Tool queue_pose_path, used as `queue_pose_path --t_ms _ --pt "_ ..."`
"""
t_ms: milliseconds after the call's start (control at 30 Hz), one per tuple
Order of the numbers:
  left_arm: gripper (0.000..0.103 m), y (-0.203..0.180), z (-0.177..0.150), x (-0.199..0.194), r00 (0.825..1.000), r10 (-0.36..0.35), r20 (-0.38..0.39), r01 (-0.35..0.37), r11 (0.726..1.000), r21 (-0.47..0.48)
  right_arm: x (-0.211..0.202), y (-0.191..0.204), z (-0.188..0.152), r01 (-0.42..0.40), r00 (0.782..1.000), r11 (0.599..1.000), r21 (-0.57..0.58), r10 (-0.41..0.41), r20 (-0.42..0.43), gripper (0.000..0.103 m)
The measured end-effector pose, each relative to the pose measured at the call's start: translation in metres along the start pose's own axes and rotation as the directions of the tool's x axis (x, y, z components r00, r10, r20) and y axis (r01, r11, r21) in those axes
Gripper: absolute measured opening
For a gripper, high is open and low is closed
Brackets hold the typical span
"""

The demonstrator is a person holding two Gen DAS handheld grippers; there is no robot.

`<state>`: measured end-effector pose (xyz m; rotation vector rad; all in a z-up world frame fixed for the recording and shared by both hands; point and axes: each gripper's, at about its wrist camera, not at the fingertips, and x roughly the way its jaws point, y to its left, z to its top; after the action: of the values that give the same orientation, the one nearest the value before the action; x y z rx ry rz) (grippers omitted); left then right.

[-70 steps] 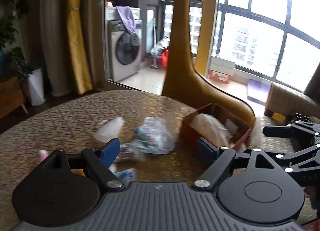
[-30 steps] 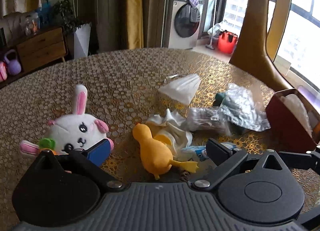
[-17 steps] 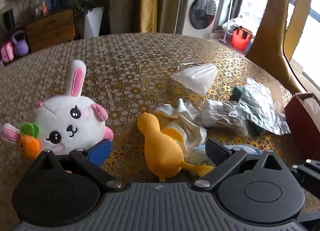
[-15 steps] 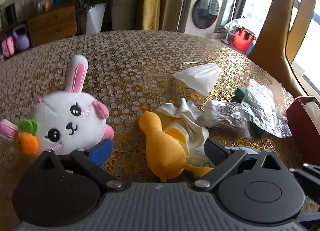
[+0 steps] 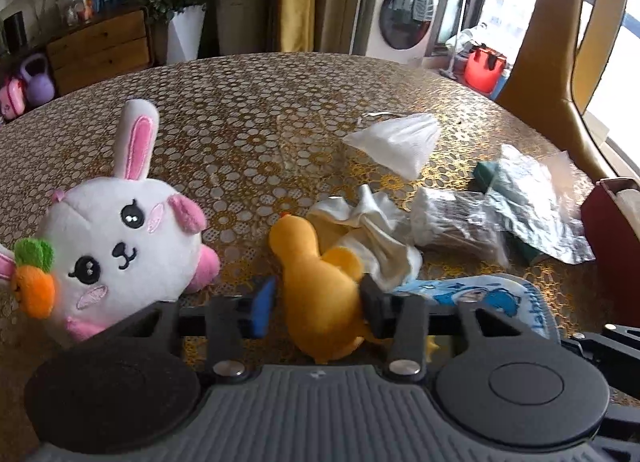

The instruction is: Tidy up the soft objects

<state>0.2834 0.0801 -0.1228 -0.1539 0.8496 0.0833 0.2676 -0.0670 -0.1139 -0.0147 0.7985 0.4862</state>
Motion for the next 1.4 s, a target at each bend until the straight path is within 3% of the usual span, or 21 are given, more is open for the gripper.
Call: queue_pose_path --t_ms 267,833,1400 --pt "0.033 0.000 0.001 -0.010 1.000 -0.002 0.008 0.002 1.000 0.007 -0.012 -0.002 0.002 0.011 0.999 1.000 0.016 -0.012 0.047 0.004" --pt "0.033 0.010 0.009 -0.070 0.996 -0.068 0.056 0.068 0.998 0.003 -0.078 -0.006 0.007 -0.013 0.986 1.000 0.018 0.010 0.164 0.002" --pt "0.033 -0.041 0.008 -0.149 0.977 -0.181 0.112 0.161 0.973 0.167 -0.163 -0.037 0.003 0.013 0.967 1.000 0.027 -0.020 0.255 0.002"
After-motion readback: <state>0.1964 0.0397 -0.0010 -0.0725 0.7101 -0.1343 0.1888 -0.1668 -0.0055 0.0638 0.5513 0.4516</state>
